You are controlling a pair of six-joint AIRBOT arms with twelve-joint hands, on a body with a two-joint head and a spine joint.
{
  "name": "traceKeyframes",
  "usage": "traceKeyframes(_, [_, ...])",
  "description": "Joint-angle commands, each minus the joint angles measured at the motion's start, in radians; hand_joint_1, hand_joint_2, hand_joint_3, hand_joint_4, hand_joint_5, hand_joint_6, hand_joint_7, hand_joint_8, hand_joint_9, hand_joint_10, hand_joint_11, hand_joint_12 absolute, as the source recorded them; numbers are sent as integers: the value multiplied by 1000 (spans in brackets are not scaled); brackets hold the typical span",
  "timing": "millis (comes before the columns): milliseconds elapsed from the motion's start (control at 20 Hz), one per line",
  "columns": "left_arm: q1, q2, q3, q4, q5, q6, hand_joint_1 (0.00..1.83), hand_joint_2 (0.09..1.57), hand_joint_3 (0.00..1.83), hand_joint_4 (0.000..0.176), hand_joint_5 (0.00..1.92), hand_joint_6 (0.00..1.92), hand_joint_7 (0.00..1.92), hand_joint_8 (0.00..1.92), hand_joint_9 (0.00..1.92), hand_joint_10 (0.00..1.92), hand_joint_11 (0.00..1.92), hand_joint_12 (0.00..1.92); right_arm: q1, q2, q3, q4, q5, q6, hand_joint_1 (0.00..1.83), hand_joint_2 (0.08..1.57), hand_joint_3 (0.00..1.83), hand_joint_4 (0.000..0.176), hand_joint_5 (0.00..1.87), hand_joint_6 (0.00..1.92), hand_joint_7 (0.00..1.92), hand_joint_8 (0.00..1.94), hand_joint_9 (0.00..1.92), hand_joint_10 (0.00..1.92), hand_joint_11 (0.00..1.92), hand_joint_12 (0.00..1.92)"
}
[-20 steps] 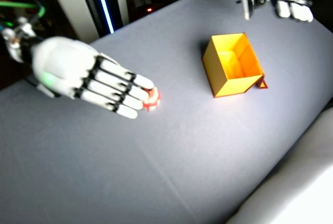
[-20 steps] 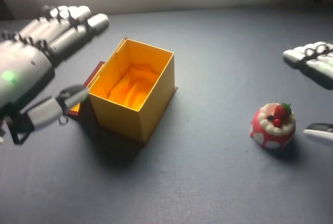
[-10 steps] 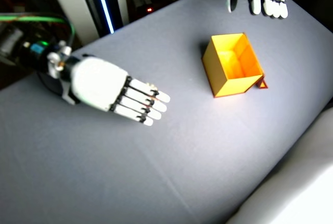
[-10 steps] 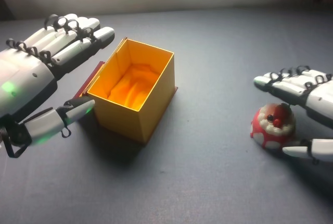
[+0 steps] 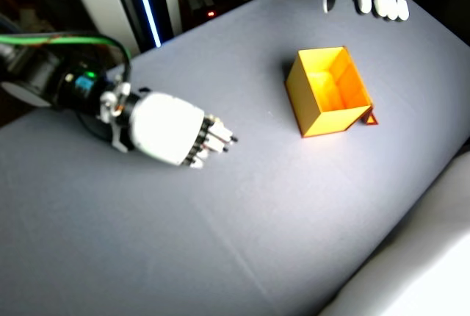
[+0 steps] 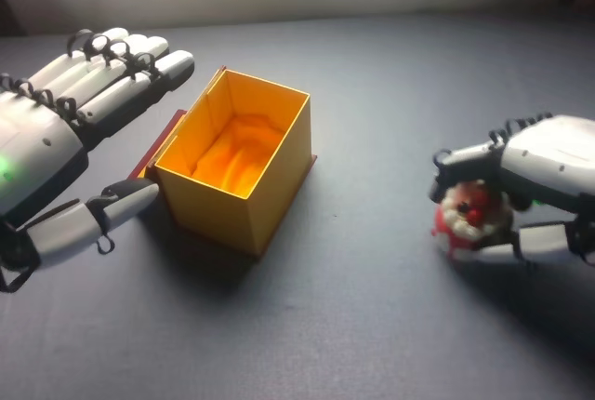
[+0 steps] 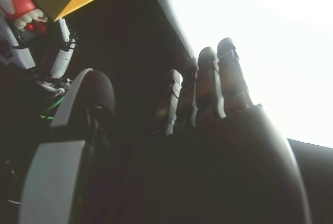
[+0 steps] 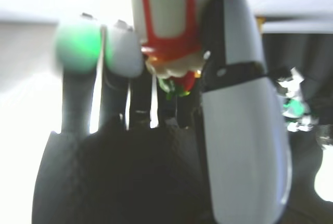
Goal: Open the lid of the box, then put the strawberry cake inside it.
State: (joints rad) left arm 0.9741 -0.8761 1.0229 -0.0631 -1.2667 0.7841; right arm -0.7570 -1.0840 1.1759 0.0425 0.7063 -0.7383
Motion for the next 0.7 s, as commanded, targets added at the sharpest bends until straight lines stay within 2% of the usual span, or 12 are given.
traceKeyframes(0, [3,12,-1,-12,-130,-2,673,1430,0,46,3,0,0,0,0,0,0,0,14,14,-1,-5,149,20,1126,1218,0,0,786,1279,1111,1938,1336,1921,1431,1921])
traceKeyframes(50, [14,14,-5,-17,-134,-2,694,1427,0,32,27,10,0,0,0,0,0,0,23,22,-6,-21,173,33,1112,1230,2,0,763,1316,1059,1940,1286,1921,1391,1921])
traceKeyframes(100, [26,15,-8,-22,-139,-2,721,1419,0,31,30,10,0,0,0,0,0,0,37,27,-10,-34,188,36,1103,1241,4,0,744,1344,1096,1941,1321,1921,1414,1921])
traceKeyframes(200, [60,20,-18,-44,-158,-2,804,1394,0,53,0,0,0,0,0,0,0,0,79,28,-12,-63,200,37,1095,1251,2,0,727,1363,967,1941,1231,1921,1327,1921])
traceKeyframes(250, [77,22,-23,-56,-169,-2,785,1396,0,57,3,1,0,0,0,0,0,0,98,28,-9,-73,200,37,1183,1261,0,0,690,1204,816,1685,952,1805,990,1921])
traceKeyframes(300, [101,23,-27,-74,-183,-2,783,1396,0,50,24,10,0,0,0,0,0,0,122,28,0,-84,200,37,1205,1252,0,0,681,1206,816,1558,796,1633,744,1883])
traceKeyframes(400, [141,23,-33,-111,-208,-1,794,1395,0,44,35,12,0,0,0,0,4,2,165,13,16,-99,199,37,1202,1263,0,0,681,1211,769,1604,705,1589,641,1837])
traceKeyframes(450, [156,22,-37,-126,-219,-1,810,1393,0,49,34,10,0,0,0,0,5,3,183,2,24,-103,199,37,1185,1290,5,0,651,1224,713,1711,738,1818,770,1904])
traceKeyframes(500, [175,19,-42,-141,-230,-1,822,1385,0,45,43,12,0,0,0,0,17,10,199,-8,36,-108,194,37,1162,1298,2,0,672,1262,661,1711,560,1741,588,1918])
traceKeyframes(550, [205,13,-48,-166,-250,-2,826,1378,0,48,38,9,0,0,0,0,28,17,220,-23,48,-111,189,37,1152,1293,0,0,710,1266,636,1681,480,1626,416,1920])
traceKeyframes(600, [226,8,-52,-186,-266,-3,861,1383,0,20,47,9,0,0,0,0,17,18,237,-35,57,-116,186,37,1285,1268,0,0,661,1276,691,1473,666,1656,506,1853])
traceKeyframes(650, [250,5,-55,-202,-279,-7,872,1383,0,12,52,10,0,0,0,0,6,17,253,-47,67,-119,182,37,1323,1248,0,0,660,1236,735,1397,740,1633,586,1833])
